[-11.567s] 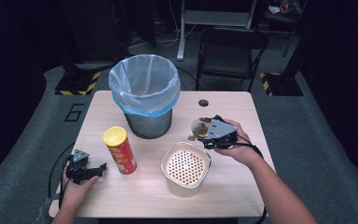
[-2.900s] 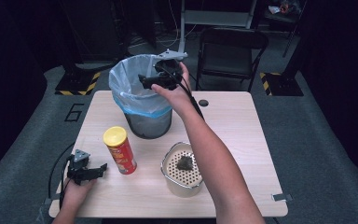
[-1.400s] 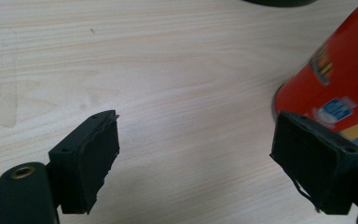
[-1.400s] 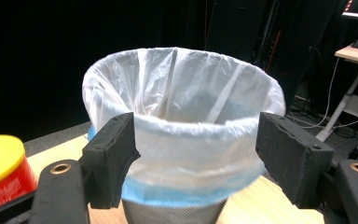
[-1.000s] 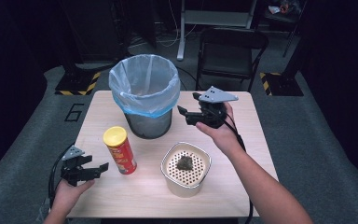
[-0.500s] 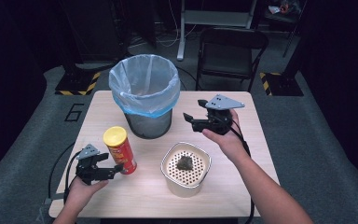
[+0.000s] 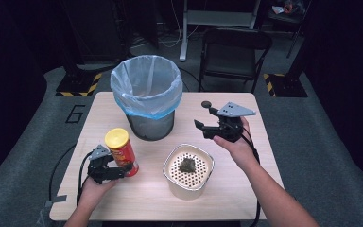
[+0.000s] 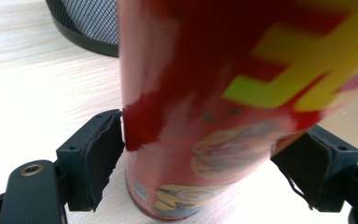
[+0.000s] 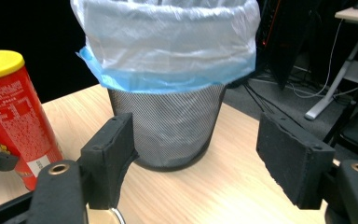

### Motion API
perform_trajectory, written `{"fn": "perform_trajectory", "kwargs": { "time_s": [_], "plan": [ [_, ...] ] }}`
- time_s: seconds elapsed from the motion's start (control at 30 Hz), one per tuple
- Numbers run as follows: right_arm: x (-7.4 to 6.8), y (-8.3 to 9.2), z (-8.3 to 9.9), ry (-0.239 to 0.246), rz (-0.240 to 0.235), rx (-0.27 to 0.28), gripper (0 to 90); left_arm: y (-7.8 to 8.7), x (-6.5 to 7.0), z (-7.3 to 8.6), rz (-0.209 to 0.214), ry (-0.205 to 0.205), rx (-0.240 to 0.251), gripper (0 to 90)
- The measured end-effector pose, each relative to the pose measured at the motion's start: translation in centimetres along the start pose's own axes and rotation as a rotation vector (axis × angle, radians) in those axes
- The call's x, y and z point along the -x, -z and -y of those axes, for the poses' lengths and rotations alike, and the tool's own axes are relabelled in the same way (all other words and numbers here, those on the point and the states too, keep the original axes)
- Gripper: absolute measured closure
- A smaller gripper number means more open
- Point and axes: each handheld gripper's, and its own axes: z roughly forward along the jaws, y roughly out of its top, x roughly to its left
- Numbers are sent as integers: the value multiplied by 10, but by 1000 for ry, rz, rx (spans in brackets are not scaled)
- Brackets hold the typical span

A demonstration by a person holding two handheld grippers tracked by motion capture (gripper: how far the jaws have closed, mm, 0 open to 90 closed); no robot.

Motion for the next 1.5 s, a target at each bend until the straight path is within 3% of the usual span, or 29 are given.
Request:
{"fn": "perform_trajectory", "kwargs": {
  "time_s": [0.03,0.27,0.5,0.6,0.77,0.87,1.1,1.17,1.23,1.5],
  "plan": [
    [1,1,2,-1,2,-6,273,-1,0,0,-4,4,1,188],
    [6,7,15,-15,17,-4,273,0,8,1,-45,-96,11,236],
    [10,13,28,-44,47,-12,273,4,13,1,-53,-107,-2,241],
    [11,15,31,-37,63,-14,274,8,14,1,-62,-146,-20,241],
    [13,19,34,-45,75,-12,273,18,17,-7,-38,-137,24,242],
    [16,19,36,-48,76,-17,274,21,17,-12,-33,-137,16,241],
    [19,23,43,-74,89,-23,274,25,21,-19,-22,-97,1,241],
    [18,25,47,-82,90,-26,275,28,21,-22,-22,-112,-12,241],
    [17,25,50,-79,90,-31,275,30,22,-24,-22,-94,-2,241],
    [11,33,58,-86,110,-15,276,48,25,-48,-23,-108,-12,241]
  ]
}}
